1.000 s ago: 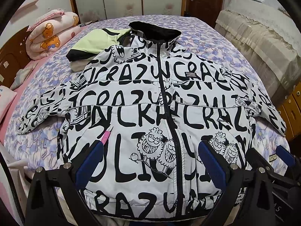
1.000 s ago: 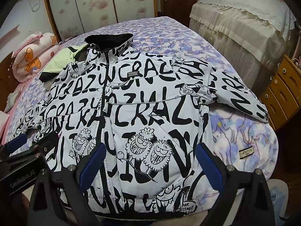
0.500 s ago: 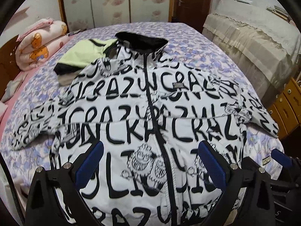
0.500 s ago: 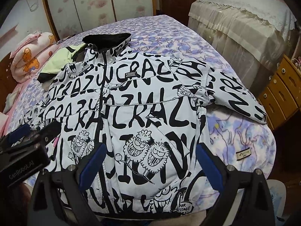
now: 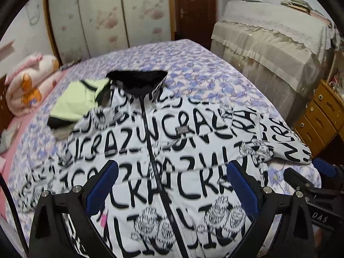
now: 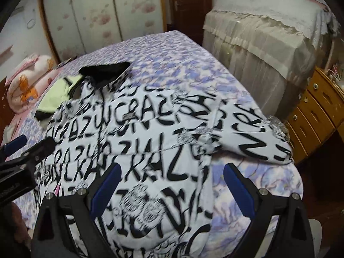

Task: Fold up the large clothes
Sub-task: 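Grasp the jacket sleeve cuff with the right tool and lift it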

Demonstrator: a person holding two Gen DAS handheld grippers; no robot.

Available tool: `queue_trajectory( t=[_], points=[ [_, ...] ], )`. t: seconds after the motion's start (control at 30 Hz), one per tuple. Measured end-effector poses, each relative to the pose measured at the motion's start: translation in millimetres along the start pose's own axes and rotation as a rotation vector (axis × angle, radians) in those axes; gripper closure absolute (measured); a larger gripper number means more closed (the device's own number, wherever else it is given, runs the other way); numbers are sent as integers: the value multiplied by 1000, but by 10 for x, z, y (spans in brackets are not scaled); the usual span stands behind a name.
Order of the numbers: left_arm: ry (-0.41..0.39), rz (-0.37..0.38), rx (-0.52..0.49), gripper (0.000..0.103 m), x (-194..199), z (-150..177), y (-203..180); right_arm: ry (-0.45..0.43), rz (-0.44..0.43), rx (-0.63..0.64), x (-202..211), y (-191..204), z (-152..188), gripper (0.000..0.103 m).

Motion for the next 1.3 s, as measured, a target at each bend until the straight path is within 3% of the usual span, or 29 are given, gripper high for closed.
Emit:
queue_trajectory(
  t=[0.2, 0.47, 0.77, 0.97, 1.07, 1.1, 1.17, 1.23, 1.3],
  points=[
    [-33, 15, -56, 3, -167, -163, -407, 16, 17, -91, -149, -489, 8, 7],
    [18, 6, -146, 3, -675, -175, -919, 54, 24, -230, -473, -1237, 241, 7],
    [44, 18, -227, 3, -1311, -77, -1458, 84, -54, -596, -1047, -2236, 871, 7],
    [91, 11, -196, 3, -1695, 20, -1634, 64, -124, -825, -1416, -2730, 1103, 8],
    [106, 12, -181, 3, -1789, 78, -1672, 42, -137, -917, -1593, -2941, 1147, 14],
    [112, 11, -179, 3, -1810, 100, -1684, 36, -130, -935, -1634, -2991, 1145, 19],
    [126, 11, -175, 3, -1821, 137, -1675, 42, -80, -969, -1686, -3120, 1151, 41],
    [133, 20, -170, 3, -1796, 163, -1646, 49, -38, -963, -1689, -3199, 1067, 91],
    [124, 23, -167, 3, -1716, 169, -1571, 14, -8, -916, -1580, -3211, 874, 96]
  ],
)
Point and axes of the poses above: each gripper's, at about its wrist camera, not at the fingertips, and x roughly against the way its jaws point, y to its left, z to its underside, the point moved 6 cm from there along -x, roughly the way its jaws point, and after that the axes turned 11 degrees about x, right-handed, at the moved point
